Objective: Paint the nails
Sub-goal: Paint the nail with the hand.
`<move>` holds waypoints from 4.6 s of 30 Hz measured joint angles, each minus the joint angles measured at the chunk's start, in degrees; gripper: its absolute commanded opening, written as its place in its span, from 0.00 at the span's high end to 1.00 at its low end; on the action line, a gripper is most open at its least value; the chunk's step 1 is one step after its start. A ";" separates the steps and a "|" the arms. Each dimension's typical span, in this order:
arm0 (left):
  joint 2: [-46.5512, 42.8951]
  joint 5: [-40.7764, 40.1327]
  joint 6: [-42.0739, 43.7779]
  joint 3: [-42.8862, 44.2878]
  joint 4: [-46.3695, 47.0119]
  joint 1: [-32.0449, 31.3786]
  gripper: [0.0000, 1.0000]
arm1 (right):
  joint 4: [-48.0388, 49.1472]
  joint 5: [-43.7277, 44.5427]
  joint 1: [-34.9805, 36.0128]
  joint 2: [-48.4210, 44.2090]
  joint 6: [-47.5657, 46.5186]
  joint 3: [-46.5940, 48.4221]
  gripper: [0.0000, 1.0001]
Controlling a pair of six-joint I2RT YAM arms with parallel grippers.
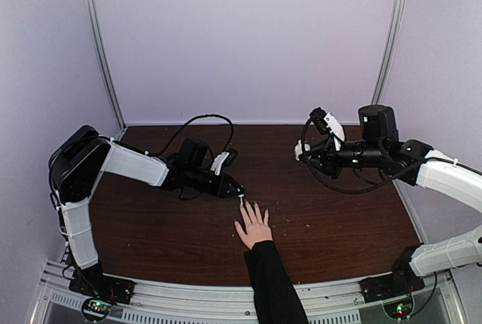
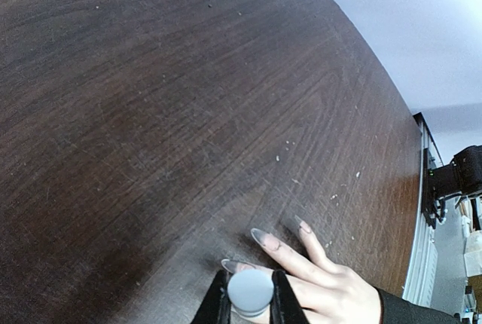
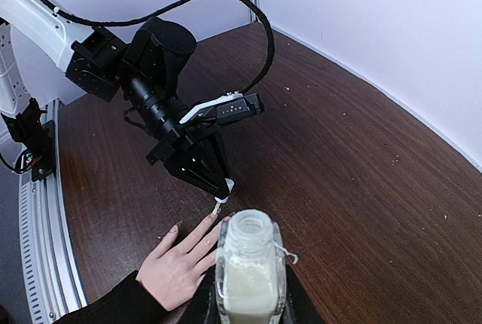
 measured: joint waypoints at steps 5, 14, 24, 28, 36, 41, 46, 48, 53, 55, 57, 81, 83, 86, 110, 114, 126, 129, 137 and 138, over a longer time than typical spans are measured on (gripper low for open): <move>0.00 0.00 0.02 0.00 0.00 -0.02 1.00 | 0.00 0.00 0.00 0.00 0.00 0.00 1.00; 0.00 -0.02 0.02 0.00 -0.02 -0.07 1.00 | 0.00 0.00 0.00 0.00 0.02 -0.02 1.00; 0.00 -0.04 0.02 0.00 -0.04 -0.22 1.00 | 0.00 0.00 0.00 0.00 0.02 -0.11 1.00; 0.00 -0.07 0.02 0.00 -0.04 -0.22 1.00 | 0.02 0.00 0.00 0.00 0.02 -0.11 1.00; 0.00 -0.26 0.04 -0.02 -0.07 -0.22 1.00 | 0.00 0.00 0.00 0.00 0.04 -0.11 1.00; 0.00 -0.35 0.07 -0.02 -0.11 -0.22 1.00 | 0.02 0.00 0.00 0.00 0.04 -0.11 1.00; 0.00 -0.70 0.35 -0.02 -0.52 -0.22 1.00 | 0.02 0.00 0.00 -0.02 0.04 -0.11 1.00; 0.00 -0.76 0.48 -0.02 -0.92 -0.22 1.00 | 0.02 0.00 0.00 0.00 0.04 -0.11 1.00; 0.00 -0.94 0.70 -0.04 -1.75 -0.22 1.00 | 0.00 0.02 0.00 0.00 0.04 -0.11 1.00; 0.02 -0.94 0.72 -0.04 -1.81 -0.22 1.00 | 0.00 0.00 0.00 -0.02 0.02 -0.11 1.00; 0.02 -0.96 0.72 -0.04 -1.84 -0.22 1.00 | 0.02 0.00 0.00 0.00 0.04 -0.11 1.00; 0.48 -1.29 0.76 0.20 -3.10 -0.22 1.00 | 0.02 0.02 0.00 -0.02 0.04 -0.13 1.00; 0.52 -1.38 0.90 0.48 -3.15 -0.22 1.00 | 0.00 0.00 0.00 -0.02 0.04 -0.13 1.00; 0.55 -1.62 1.14 0.92 -3.19 -0.22 1.00 | 0.02 0.00 0.00 -0.02 0.04 -0.13 1.00; 0.92 -4.70 2.29 1.92 -5.66 -0.22 1.00 | 0.00 0.02 0.00 -0.28 0.04 -0.15 1.00; 0.63 -5.35 2.84 1.92 -6.25 -0.22 1.00 | 0.00 0.02 0.00 -0.55 0.04 -0.15 1.00; -4.31 -6.29 4.94 1.97 -7.96 -0.26 1.00 | 0.00 0.04 -0.15 -1.33 0.04 -0.76 1.00; -4.31 -6.29 5.99 2.58 -9.84 -0.59 1.00 | -0.02 0.04 -0.22 -1.38 0.04 -0.76 1.00; -4.24 -6.47 8.76 5.27 -14.12 -3.23 1.00 | -0.02 0.07 -0.22 -1.60 0.04 -0.76 1.00; -4.17 -6.47 9.01 5.62 -14.58 -3.45 1.00 | -0.02 0.07 -0.22 -1.60 0.04 -0.76 1.00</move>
